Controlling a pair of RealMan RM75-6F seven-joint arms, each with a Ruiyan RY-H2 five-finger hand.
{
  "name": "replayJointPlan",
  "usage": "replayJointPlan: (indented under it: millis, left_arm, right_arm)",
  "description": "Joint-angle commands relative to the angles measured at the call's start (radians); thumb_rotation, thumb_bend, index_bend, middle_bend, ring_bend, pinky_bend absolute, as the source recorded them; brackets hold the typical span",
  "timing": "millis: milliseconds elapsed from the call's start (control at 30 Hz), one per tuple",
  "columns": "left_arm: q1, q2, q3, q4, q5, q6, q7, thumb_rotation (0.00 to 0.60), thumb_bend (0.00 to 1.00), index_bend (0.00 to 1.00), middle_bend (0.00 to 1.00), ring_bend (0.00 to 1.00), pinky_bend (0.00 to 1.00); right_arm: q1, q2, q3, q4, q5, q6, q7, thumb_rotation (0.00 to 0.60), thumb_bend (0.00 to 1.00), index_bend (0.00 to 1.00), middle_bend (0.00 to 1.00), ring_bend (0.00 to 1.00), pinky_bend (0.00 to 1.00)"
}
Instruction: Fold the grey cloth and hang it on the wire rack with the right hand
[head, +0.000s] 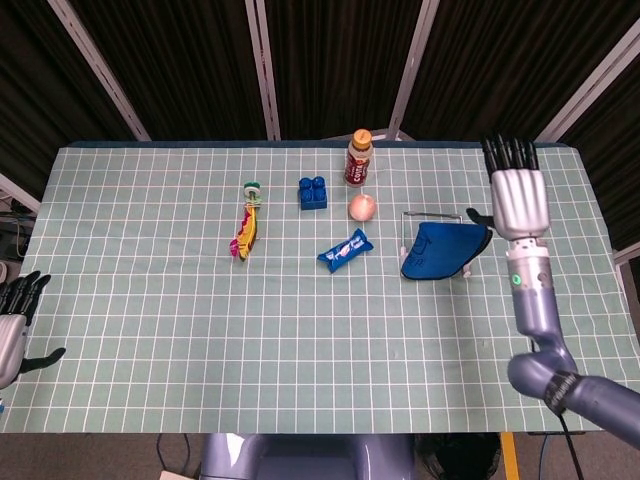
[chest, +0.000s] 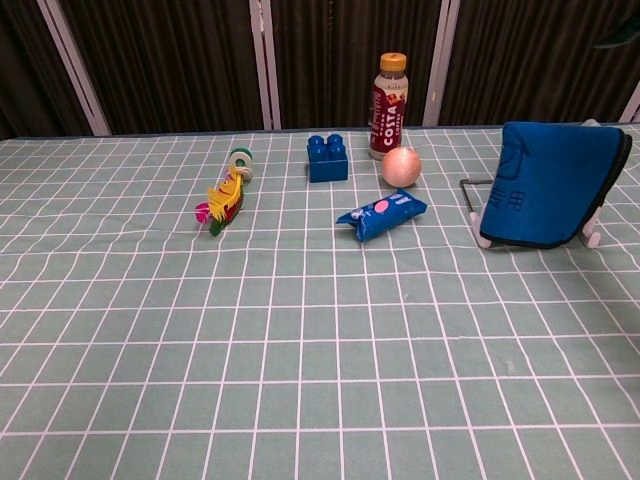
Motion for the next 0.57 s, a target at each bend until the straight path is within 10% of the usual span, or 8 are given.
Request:
replayJointPlan:
  millis: [33,300,567]
  left_arm:
    - [0.013,0.000,0.007,-0.002,0.044,0.044,0.009,0.600,0.00,0.00,0.00,0.00,0.00]
    - [0.033,-0.012,0.026,0.015,0.153,0.123,0.007,0.600,0.00,0.00,0.00,0.00,0.00]
    - [0.049,-0.012,0.033,0.007,0.186,0.158,0.011,0.600,0.00,0.00,0.00,0.00,0.00]
  right_arm:
    - [-0.167,0.130,-0.101,-0.164,-0.152,0.149,0.133,0.600,0.00,0.03,0.00,0.00,0.00]
    - [-0.409,0.226,-0.286,-0.274,-0.344,0.348,0.232,0.600,0.00,0.01,0.00,0.00,0.00]
    - [-0.531,0.173,-0.344,-0.192,-0.424,0.459,0.275,0.600,0.00,0.00,0.00,0.00,0.00]
